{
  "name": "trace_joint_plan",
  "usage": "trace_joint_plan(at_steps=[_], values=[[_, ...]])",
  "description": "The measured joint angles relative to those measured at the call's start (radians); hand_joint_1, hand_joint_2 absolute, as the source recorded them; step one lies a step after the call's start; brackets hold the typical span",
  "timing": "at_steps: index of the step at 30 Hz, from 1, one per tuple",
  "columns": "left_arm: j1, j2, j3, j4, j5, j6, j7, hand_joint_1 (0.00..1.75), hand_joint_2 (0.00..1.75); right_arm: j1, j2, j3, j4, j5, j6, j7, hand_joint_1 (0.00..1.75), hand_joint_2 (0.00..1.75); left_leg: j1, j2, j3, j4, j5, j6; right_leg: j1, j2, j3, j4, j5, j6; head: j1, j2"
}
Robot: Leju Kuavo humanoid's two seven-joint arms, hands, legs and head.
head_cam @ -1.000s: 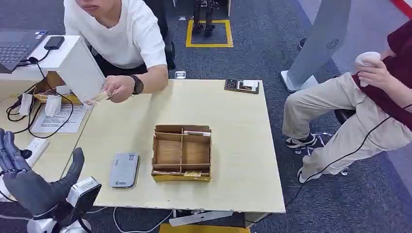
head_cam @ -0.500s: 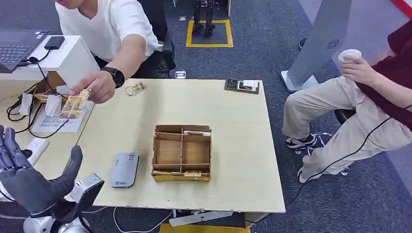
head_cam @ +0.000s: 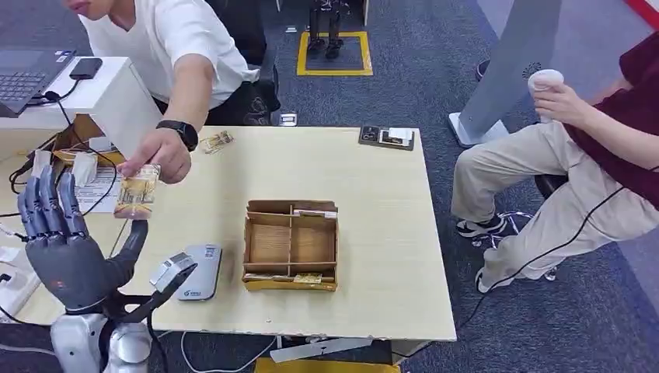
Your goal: Pass the card to the sensor for recognition and then transmit it.
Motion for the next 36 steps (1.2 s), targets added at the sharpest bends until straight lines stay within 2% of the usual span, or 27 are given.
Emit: trace_joint_plan(at_steps=[5, 13, 14, 15, 16, 17, 21, 36], values=[[-0.042, 0.000, 0.000, 0.055, -0.022, 0.000, 0.051, 0.00, 1.75, -0.005, -0.004, 0.017, 0.011, 0.010, 0.000, 0.006, 0.00, 0.00, 0.000, 0.000, 0.000, 0.000, 0.000, 0.000, 0.000, 0.001, 0.000, 0.000, 0.000, 0.000, 0.000, 0.000], [-0.088, -0.002, 0.000, 0.130, -0.015, 0.000, 0.053, 0.00, 1.75, -0.011, -0.005, 0.022, 0.019, 0.011, 0.000, 0.011, 0.00, 0.00, 0.000, 0.000, 0.000, 0.000, 0.000, 0.000, 0.000, 0.001, -0.001, 0.000, 0.000, 0.000, 0.000, 0.000], [-0.091, -0.002, 0.000, 0.136, -0.007, 0.000, 0.051, 0.21, 1.75, -0.011, -0.005, 0.023, 0.020, 0.010, 0.000, 0.011, 0.00, 0.00, 0.000, 0.000, 0.000, 0.000, 0.000, 0.000, 0.000, 0.001, -0.001, 0.000, 0.000, 0.000, 0.000, 0.000], [-0.093, -0.002, 0.000, 0.142, 0.005, 0.000, 0.047, 0.75, 1.75, -0.011, -0.005, 0.026, 0.021, 0.010, 0.000, 0.011, 0.00, 0.00, 0.000, 0.000, 0.000, 0.000, 0.000, 0.000, 0.000, 0.001, -0.001, 0.000, 0.000, 0.000, 0.000, 0.000], [-0.095, -0.003, 0.000, 0.145, 0.017, 0.000, 0.040, 1.61, 1.75, -0.011, -0.005, 0.028, 0.021, 0.009, 0.000, 0.011, 0.00, 0.00, 0.000, 0.000, 0.000, 0.000, 0.000, 0.000, 0.000, 0.001, -0.001, 0.000, 0.000, 0.000, 0.000, 0.000], [-0.098, -0.003, 0.000, 0.149, 0.032, 0.000, 0.032, 1.75, 1.75, -0.011, -0.005, 0.030, 0.022, 0.008, 0.000, 0.011, 0.00, 0.00, 0.000, 0.000, 0.000, 0.000, 0.000, 0.000, 0.000, 0.001, -0.001, 0.000, 0.000, 0.000, 0.000, 0.000], [-0.106, -0.004, 0.000, 0.163, 0.097, 0.000, -0.002, 1.75, 1.75, -0.010, -0.006, 0.038, 0.024, -0.002, 0.000, 0.012, 0.00, 0.00, 0.000, 0.001, 0.000, 0.000, 0.000, 0.000, 0.000, 0.001, -0.001, 0.000, 0.000, 0.000, 0.000, 0.000], [-0.117, -0.006, 0.000, 0.167, 0.171, 0.000, -0.056, 1.75, 1.75, -0.009, -0.006, 0.044, 0.024, -0.014, 0.000, 0.016, 0.00, 0.00, 0.000, 0.001, 0.000, 0.000, 0.000, 0.000, 0.000, 0.002, -0.001, 0.000, 0.000, 0.000, 0.000, 0.000]])
